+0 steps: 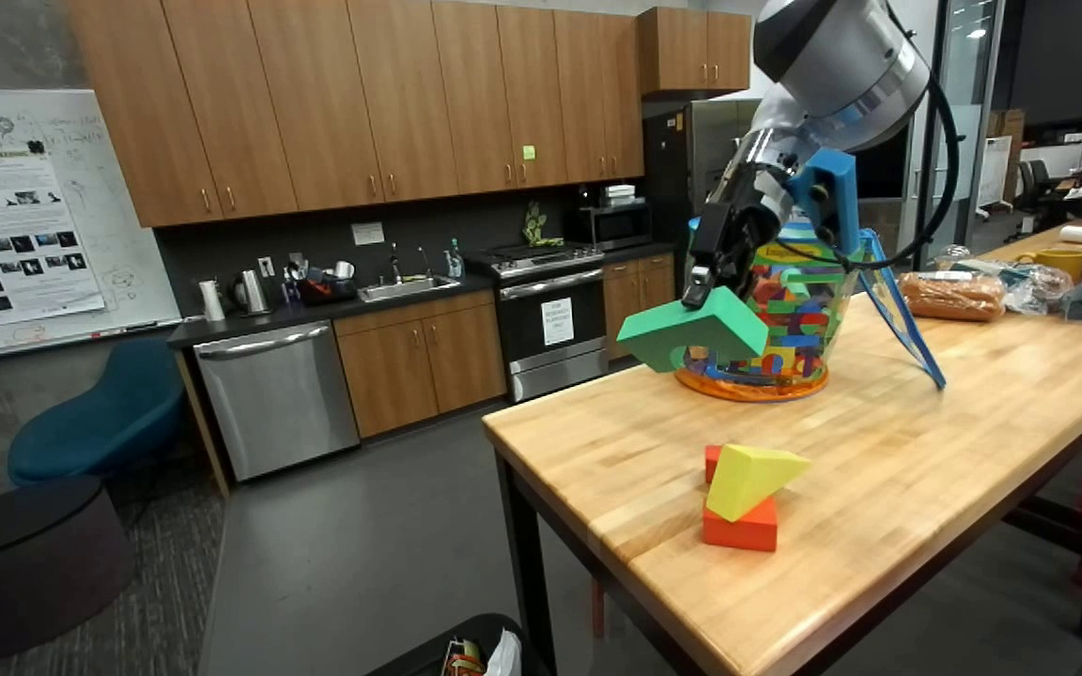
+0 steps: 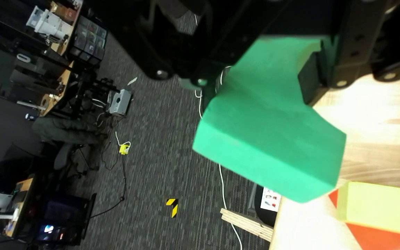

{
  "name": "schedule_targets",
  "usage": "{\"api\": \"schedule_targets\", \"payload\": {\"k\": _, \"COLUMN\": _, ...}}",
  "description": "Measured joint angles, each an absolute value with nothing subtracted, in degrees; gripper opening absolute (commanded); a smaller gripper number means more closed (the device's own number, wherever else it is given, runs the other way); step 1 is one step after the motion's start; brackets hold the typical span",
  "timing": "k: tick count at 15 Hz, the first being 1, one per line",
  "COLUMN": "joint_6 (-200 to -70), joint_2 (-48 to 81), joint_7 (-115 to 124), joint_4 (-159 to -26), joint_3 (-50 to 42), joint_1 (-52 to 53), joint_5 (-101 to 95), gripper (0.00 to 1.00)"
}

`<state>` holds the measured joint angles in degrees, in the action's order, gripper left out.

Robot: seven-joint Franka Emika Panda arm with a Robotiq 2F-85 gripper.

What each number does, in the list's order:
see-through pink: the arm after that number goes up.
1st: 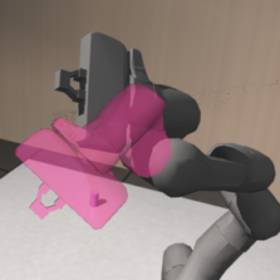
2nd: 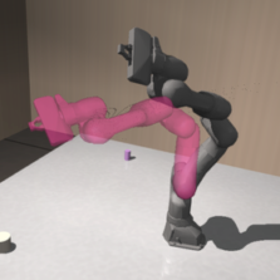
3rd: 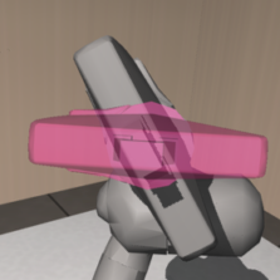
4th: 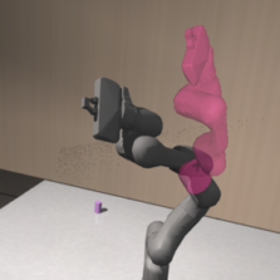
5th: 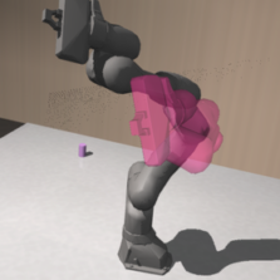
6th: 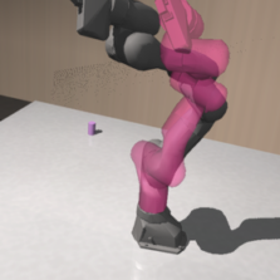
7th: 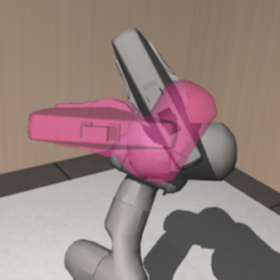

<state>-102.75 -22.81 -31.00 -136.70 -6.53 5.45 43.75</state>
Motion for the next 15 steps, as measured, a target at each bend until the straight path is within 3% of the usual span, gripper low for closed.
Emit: {"api": "schedule_targets", "payload": {"k": 15, "joint_6": -114.06, "joint_2": -7.97, "joint_7": -45.28, "joint_4": -131.83, "joint_3": -3.2, "joint_1": 4.89, "joint_5": 58.0, "gripper": 0.32}}
